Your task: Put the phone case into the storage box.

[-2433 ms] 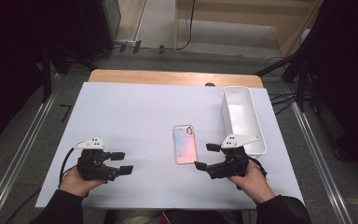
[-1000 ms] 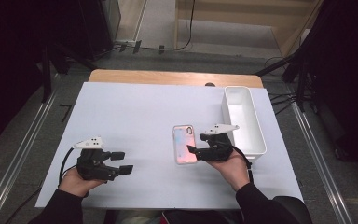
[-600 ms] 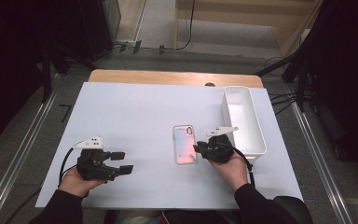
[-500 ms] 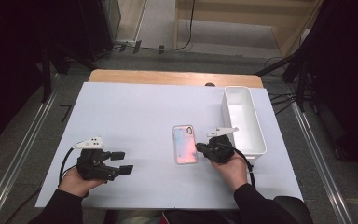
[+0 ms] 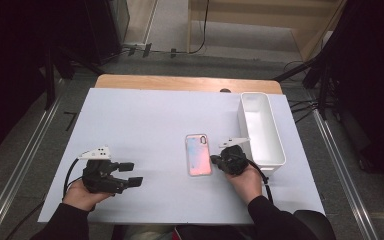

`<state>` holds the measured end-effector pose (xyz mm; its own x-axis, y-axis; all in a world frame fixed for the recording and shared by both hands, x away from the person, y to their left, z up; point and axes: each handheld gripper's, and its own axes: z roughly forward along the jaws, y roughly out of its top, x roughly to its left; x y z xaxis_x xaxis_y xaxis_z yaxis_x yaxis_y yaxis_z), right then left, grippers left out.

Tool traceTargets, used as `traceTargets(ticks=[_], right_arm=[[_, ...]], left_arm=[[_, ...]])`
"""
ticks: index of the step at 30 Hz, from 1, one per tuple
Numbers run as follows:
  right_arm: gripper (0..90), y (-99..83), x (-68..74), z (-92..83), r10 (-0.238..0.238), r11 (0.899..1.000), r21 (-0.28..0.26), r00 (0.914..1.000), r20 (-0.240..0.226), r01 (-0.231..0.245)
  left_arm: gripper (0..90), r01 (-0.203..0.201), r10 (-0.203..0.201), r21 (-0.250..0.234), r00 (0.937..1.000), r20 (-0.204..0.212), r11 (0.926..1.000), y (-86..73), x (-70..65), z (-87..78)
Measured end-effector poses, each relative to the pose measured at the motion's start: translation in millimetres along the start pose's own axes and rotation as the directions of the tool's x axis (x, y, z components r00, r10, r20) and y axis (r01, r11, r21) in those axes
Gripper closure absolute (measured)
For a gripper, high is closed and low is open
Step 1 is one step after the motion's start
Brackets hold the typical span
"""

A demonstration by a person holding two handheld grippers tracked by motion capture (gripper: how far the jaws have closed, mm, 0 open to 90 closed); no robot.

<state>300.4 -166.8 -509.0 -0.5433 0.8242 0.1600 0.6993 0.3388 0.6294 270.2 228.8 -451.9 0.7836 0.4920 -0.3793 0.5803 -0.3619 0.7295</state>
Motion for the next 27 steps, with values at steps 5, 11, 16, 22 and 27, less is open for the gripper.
traceTargets(ticks=[5,11,16,22,27], right_arm=[[87.8,0.7,1.7,1.4,-0.019,1.0,0.001,0.9996,-0.021,0.019],[87.8,2.4,6.2,3.6,-0.037,0.999,0.001,0.9986,-0.037,0.037],[87.8,4.4,12.1,5.7,-0.047,0.999,0.008,0.9976,-0.052,0.047],[87.8,7.5,18.4,9.3,-0.067,0.998,0.01,0.9946,-0.079,0.068],[87.8,10.9,23.5,12.3,-0.071,0.997,0.005,0.9928,-0.097,0.072]], left_arm=[[25.8,0.0,0.0,0.0,1.0,-0.001,1.0,0.0,0.0,0.1],[25.8,0.002,-0.002,0.001,1.0,0.0,1.0,-0.1,0.1,-0.1],[25.8,0.005,-0.005,0.001,1.0,-0.002,1.0,-0.2,0.1,-0.1],[25.8,0.004,-0.004,0.002,1.0,-0.003,1.0,-0.3,0.3,-0.1],[25.8,0.005,-0.005,0.004,1.0,-0.003,1.0,-0.3,0.4,-0.1]])
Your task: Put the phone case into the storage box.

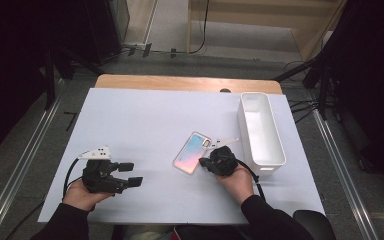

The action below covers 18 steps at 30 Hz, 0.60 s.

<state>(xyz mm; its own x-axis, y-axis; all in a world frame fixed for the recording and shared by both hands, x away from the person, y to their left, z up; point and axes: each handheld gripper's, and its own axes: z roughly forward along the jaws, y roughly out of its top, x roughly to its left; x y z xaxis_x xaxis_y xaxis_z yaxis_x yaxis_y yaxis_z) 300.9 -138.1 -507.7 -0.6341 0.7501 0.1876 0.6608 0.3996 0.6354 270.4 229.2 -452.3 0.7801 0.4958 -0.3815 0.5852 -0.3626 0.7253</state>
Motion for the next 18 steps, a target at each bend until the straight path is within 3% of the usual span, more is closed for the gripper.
traceTargets(ticks=[18], right_arm=[[87.7,11.6,6.2,12.5,-0.015,1.0,-0.02,0.9991,-0.04,0.014]], left_arm=[[25.8,0.003,-0.003,0.006,1.0,-0.001,1.0,-0.4,0.7,0.1]])
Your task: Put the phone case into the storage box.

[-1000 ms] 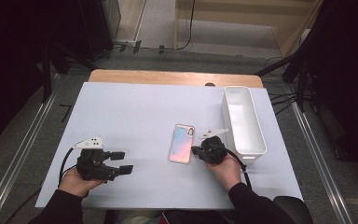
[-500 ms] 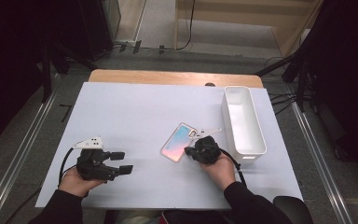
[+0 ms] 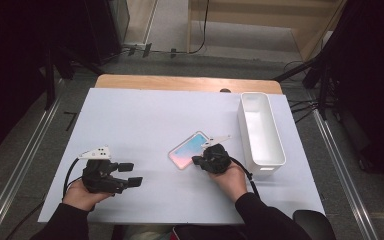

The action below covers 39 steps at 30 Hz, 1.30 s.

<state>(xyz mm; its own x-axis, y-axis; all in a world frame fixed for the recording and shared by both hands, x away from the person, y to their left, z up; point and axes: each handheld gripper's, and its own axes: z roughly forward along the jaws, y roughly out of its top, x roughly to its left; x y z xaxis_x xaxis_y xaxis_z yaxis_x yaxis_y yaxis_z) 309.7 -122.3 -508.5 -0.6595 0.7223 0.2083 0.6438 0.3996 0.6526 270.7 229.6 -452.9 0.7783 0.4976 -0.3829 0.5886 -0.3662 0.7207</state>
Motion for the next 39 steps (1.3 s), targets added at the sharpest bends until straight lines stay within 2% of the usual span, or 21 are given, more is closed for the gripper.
traceTargets(ticks=[5,11,14,15,17,18,19,22,23,24,25,26,27,28,31,32,35,39], right_arm=[[87.4,0.1,-0.1,-1.6,0.001,1.0,0.001,0.9999,-0.012,-0.001],[78.6,5.2,3.5,-15.0,0.004,0.999,-0.04,0.9987,-0.051,-0.006],[67.3,7.2,3.3,-23.0,0.007,0.998,-0.055,0.9956,-0.094,-0.012],[60.6,8.4,4.3,-28.3,-0.003,0.998,-0.064,0.9935,-0.114,-0.004],[56.2,8.9,5.0,-33.8,-0.026,0.997,-0.071,0.9918,-0.125,0.017],[56.2,8.9,5.0,-33.8,-0.026,0.997,-0.071,0.9918,-0.125,0.017],[52.4,8.9,5.4,-36.6,-0.028,0.997,-0.076,0.9907,-0.133,0.017],[42.0,8.5,5.7,-43.9,-0.034,0.996,-0.09,0.9846,-0.172,0.019],[38.2,8.0,5.3,-46.3,-0.048,0.994,-0.101,0.9834,-0.175,0.031],[31.1,6.7,5.0,-50.6,-0.067,0.992,-0.12,0.9785,-0.195,0.043],[31.1,6.7,5.0,-50.6,-0.067,0.992,-0.12,0.9785,-0.195,0.043],[27.7,4.9,5.5,-54.2,-0.108,0.987,-0.137,0.9734,-0.202,0.082],[27.7,4.9,5.5,-54.2,-0.108,0.987,-0.137,0.9734,-0.202,0.082],[25.5,4.6,6.7,-59.2,-0.136,0.984,-0.139,0.9683,-0.209,0.108],[24.3,4.2,6.7,-64.6,-0.145,0.981,-0.157,0.9683,-0.203,0.114],[20.7,2.4,6.1,-69.4,-0.143,0.978,-0.179,0.9701,-0.196,0.107],[20.1,-2.1,3.8,-76.1,-0.149,0.979,-0.171,0.9678,-0.203,0.115],[20.1,-7.9,-0.4,-84.4,-0.137,0.98,-0.169,0.97,-0.201,0.103]], left_arm=[[25.8,0.0,0.0,0.0,1.0,0.001,1.0,0.0,0.1,-0.4],[25.8,-0.003,0.003,-0.001,1.0,0.0,1.0,0.0,0.3,-0.8],[25.8,-0.003,0.003,-0.002,1.0,0.001,1.0,-0.1,0.2,-0.8],[25.7,-0.002,0.002,0.002,1.0,0.003,1.0,0.0,0.2,-0.8],[25.7,-0.002,0.002,0.001,1.0,0.001,1.0,-0.1,0.0,-0.5],[25.7,-0.004,0.004,0.003,1.0,0.001,1.0,0.0,-0.1,-0.4],[25.8,-0.002,0.002,0.003,1.0,0.002,1.0,-0.1,-0.3,-0.2],[25.7,-0.003,0.003,0.002,1.0,0.003,1.0,-0.1,-0.2,0.0],[25.8,-0.003,0.003,0.003,1.0,0.001,1.0,-0.1,-0.3,-0.1],[25.7,-0.002,0.002,0.003,1.0,0.0,1.0,-0.1,-0.2,-0.1],[25.7,-0.002,0.002,0.003,1.0,0.001,1.0,-0.1,-0.1,0.0],[25.8,-0.005,0.005,0.004,1.0,0.0,1.0,-0.1,0.0,-0.1],[25.7,-0.005,0.005,0.004,1.0,0.0,1.0,-0.1,0.0,-0.1],[25.7,-0.004,0.004,0.002,1.0,0.002,1.0,-0.1,-0.1,0.1],[25.7,-0.004,0.004,0.003,1.0,0.003,1.0,-0.1,-0.2,-0.1],[25.8,-0.004,0.004,0.004,1.0,0.002,1.0,-0.1,-0.2,-0.2],[25.7,-0.006,0.006,0.004,1.0,0.002,1.0,0.0,0.0,-0.3],[25.7,-0.006,0.006,0.006,1.0,0.001,1.0,0.1,0.0,0.4]])
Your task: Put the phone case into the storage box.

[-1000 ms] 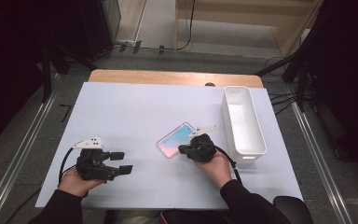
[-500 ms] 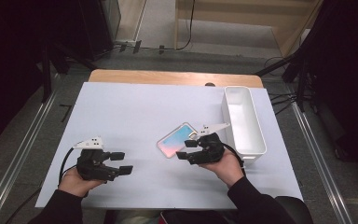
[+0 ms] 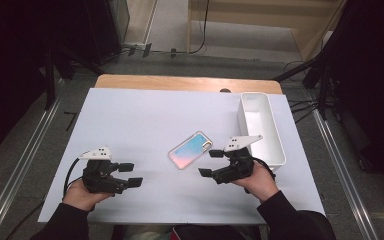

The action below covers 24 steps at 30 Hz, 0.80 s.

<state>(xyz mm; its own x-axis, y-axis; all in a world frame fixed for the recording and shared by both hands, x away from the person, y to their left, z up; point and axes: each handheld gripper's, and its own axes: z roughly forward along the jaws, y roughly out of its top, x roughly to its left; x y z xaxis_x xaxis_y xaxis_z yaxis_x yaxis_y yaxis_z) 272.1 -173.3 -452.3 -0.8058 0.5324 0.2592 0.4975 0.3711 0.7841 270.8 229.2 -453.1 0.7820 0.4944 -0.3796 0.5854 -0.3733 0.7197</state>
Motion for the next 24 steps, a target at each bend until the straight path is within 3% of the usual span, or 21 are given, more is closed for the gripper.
traceTargets(ticks=[6,17,24], right_arm=[[20.1,-6.3,-0.7,-8.7,-0.006,1.0,0.013,0.9999,0.014,0.005],[20.1,-20.1,0.1,-30.5,0.01,1.0,-0.009,0.9986,0.053,-0.01],[20.1,-31.0,-0.9,-40.6,0.016,1.0,-0.018,0.9984,0.054,-0.015]], left_arm=[[25.7,0.0,0.0,0.0,1.0,0.001,1.0,0.0,0.0,0.2],[25.7,-0.004,0.004,0.001,1.0,-0.001,1.0,-0.1,0.0,0.4],[25.7,-0.004,0.004,0.008,1.0,-0.004,1.0,0.1,0.0,1.0]])
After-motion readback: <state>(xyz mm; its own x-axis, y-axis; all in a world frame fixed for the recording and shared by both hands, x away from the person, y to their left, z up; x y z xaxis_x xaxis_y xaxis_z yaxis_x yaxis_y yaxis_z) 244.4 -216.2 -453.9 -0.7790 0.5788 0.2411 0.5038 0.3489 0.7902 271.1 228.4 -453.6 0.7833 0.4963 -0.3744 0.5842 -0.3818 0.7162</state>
